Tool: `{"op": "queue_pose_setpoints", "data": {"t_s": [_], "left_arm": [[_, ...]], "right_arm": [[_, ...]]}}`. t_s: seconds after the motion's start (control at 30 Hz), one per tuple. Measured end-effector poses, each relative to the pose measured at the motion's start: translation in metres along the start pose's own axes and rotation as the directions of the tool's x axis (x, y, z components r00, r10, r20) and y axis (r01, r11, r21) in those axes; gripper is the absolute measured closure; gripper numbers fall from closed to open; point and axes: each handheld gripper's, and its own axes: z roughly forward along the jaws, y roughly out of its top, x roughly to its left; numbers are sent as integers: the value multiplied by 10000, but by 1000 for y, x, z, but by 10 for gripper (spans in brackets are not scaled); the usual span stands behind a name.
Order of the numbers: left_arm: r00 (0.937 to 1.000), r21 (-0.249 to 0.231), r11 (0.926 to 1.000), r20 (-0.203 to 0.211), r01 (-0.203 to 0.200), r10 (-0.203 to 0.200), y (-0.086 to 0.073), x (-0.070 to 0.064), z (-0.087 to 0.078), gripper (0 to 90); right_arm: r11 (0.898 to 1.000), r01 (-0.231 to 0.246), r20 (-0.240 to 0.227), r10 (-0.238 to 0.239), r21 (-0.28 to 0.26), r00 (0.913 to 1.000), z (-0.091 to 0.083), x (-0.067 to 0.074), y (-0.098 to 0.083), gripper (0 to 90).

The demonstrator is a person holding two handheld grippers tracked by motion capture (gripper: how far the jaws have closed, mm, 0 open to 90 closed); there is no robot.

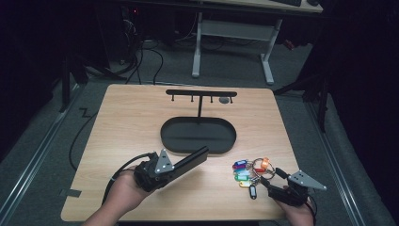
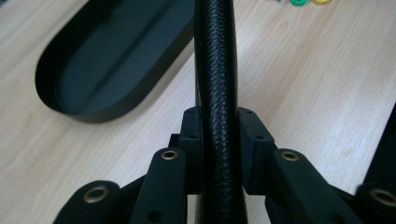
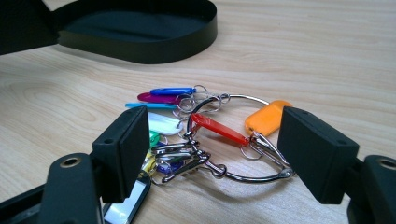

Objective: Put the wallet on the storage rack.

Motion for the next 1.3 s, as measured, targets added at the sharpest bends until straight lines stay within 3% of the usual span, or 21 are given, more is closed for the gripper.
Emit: {"op": "queue_pose_setpoints", "data": {"t_s": [0.27, 0.43, 0.57, 0.83, 0.87, 0.97, 1.1, 1.17, 1.2, 1.23, 1.3], "left_arm": [[9964, -87, 9966, -224, -825, 823, 24, 2, 6, 746], [9853, 82, 9874, -649, -1581, 1583, 32, 6, 14, 745], [9726, 164, 9775, -977, -2105, 2111, 40, 10, 17, 745], [9414, 119, 9546, -1626, -2976, 2955, 55, 21, 23, 746], [9403, 129, 9539, -1651, -2997, 2977, 56, 22, 24, 746], [9216, 170, 9407, -1955, -3387, 3354, 58, 25, 33, 746], [9095, 300, 9295, -1971, -3675, 3659, 62, 28, 44, 746], [8947, 460, 9172, -2057, -3958, 3964, 64, 29, 51, 745], [8926, 478, 9158, -2087, -3988, 3996, 65, 30, 54, 745], [8946, 461, 9165, -2029, -3974, 3982, 66, 32, 58, 745], [8876, 464, 9107, -2089, -4104, 4106, 66, 34, 64, 745]], "right_arm": [[9999, 53, 71, -52, -108, 10000, -3, -2, 1, 259], [9999, 84, 62, -83, -133, 9999, -4, -2, 1, 262], [9999, 82, 77, -81, -77, 9999, -4, -2, 0, 264], [10000, -39, 231, 40, -57, 9997, -8, -4, -3, 269], [10000, -31, 236, 32, -31, 9997, -8, -4, -4, 269], [10000, 12, 223, -11, -20, 9997, -7, -4, -4, 269], [10000, -10, 244, 11, -52, 9997, -8, -5, -4, 271], [10000, -29, 241, 31, -76, 9997, -9, -5, -4, 271], [10000, -11, 244, 13, -79, 9997, -9, -6, -4, 271], [10000, -38, 248, 39, -68, 9997, -9, -5, -4, 271], [10000, -54, 235, 56, -68, 9997, -9, -5, -3, 271]]}}
